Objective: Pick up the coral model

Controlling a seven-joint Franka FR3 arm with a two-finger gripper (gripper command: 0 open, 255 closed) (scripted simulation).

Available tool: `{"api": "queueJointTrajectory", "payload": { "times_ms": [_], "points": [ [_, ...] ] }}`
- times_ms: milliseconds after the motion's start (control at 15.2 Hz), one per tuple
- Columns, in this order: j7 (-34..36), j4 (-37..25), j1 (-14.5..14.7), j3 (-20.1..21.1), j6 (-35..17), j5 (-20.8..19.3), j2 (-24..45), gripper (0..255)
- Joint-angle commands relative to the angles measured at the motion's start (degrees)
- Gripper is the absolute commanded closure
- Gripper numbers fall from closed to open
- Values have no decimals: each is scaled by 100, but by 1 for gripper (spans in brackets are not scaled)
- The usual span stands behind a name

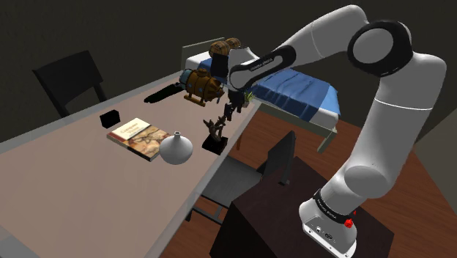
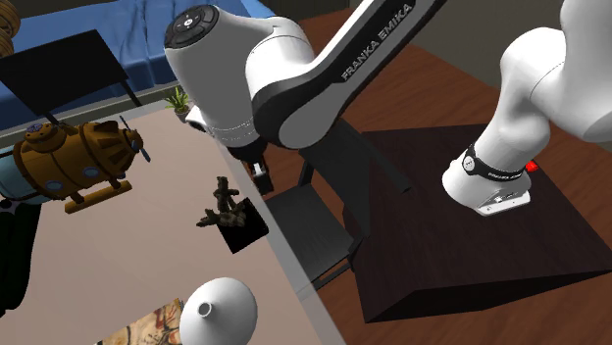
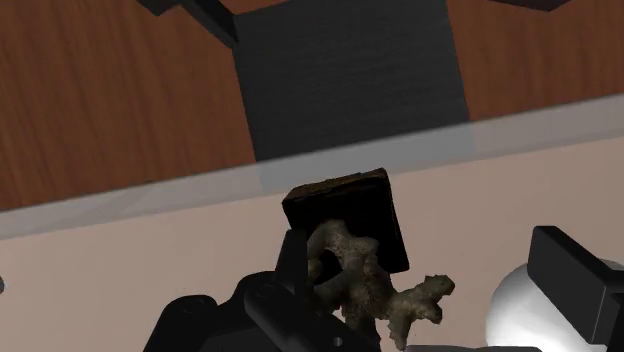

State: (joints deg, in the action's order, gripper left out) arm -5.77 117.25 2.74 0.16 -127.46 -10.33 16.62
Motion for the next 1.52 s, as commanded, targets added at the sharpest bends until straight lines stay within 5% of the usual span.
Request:
{"api": "queueJointTrajectory", "payload": {
  "times_ms": [0, 858, 1452],
  "points": [
    [14, -450, 33, -10, -93, -102, 497, 0],
    [-160, -4080, 295, -127, 182, -503, 3566, 0],
    [-101, -4369, 306, -153, -53, -529, 4088, 0]
  ]
}}
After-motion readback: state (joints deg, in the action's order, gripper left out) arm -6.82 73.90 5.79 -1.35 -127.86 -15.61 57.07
